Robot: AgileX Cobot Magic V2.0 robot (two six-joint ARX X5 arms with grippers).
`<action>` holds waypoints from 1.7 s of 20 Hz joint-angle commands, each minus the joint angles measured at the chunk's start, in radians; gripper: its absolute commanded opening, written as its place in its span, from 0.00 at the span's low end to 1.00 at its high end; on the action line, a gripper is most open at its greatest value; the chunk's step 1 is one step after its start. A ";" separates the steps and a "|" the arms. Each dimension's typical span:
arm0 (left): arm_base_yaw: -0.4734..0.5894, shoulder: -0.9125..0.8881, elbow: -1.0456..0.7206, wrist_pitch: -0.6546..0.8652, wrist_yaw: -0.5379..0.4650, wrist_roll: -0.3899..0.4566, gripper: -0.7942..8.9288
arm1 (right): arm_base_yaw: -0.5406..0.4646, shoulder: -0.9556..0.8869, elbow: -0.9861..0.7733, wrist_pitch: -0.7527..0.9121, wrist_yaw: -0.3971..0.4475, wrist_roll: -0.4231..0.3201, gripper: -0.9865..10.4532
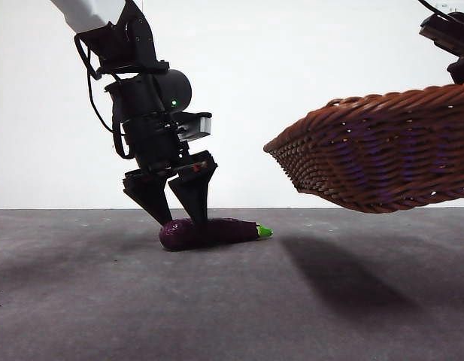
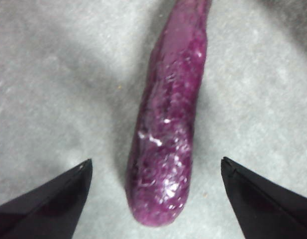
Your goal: Help me put the vegetables on the table into the basket
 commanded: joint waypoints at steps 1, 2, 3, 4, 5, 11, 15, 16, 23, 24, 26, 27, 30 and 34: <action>-0.005 0.024 0.004 0.006 0.011 -0.005 0.49 | 0.000 -0.002 -0.004 -0.001 -0.018 -0.008 0.08; -0.006 0.032 0.004 0.006 0.009 -0.006 0.49 | 0.000 -0.002 -0.004 0.000 -0.018 -0.007 0.08; -0.007 0.043 0.003 0.010 0.002 -0.012 0.49 | 0.000 -0.002 -0.004 -0.001 -0.018 -0.007 0.08; -0.009 0.049 0.003 0.011 -0.019 -0.022 0.44 | 0.000 -0.002 -0.004 -0.002 -0.018 -0.007 0.08; -0.010 0.052 0.003 0.013 -0.022 -0.021 0.37 | 0.000 -0.002 -0.003 -0.006 -0.018 -0.007 0.08; -0.016 0.052 0.003 0.038 -0.008 -0.014 0.07 | 0.000 -0.002 -0.004 -0.016 -0.018 -0.015 0.08; -0.005 0.050 0.075 -0.053 -0.012 -0.078 0.07 | -0.001 -0.002 -0.004 -0.012 -0.016 -0.015 0.08; 0.004 0.045 0.111 -0.097 -0.011 -0.100 0.07 | 0.000 -0.002 -0.004 -0.010 -0.016 -0.015 0.08; 0.053 -0.101 0.225 -0.235 0.013 -0.288 0.07 | 0.001 -0.002 -0.004 0.012 -0.016 0.009 0.08; 0.052 -0.130 0.225 -0.253 0.072 -0.287 0.07 | 0.002 -0.002 -0.003 0.016 -0.009 0.010 0.08; 0.030 -0.178 0.225 -0.273 0.214 -0.287 0.07 | 0.002 -0.002 -0.004 0.036 -0.010 0.016 0.08; 0.010 -0.195 0.225 -0.290 0.273 -0.285 0.07 | 0.002 -0.002 -0.004 0.044 -0.009 0.016 0.08; -0.067 -0.216 0.225 -0.418 0.332 -0.217 0.07 | 0.002 -0.002 -0.004 0.062 -0.009 0.021 0.08; -0.183 -0.213 0.220 -0.423 0.325 -0.273 0.08 | 0.011 -0.002 -0.004 0.062 -0.011 0.024 0.08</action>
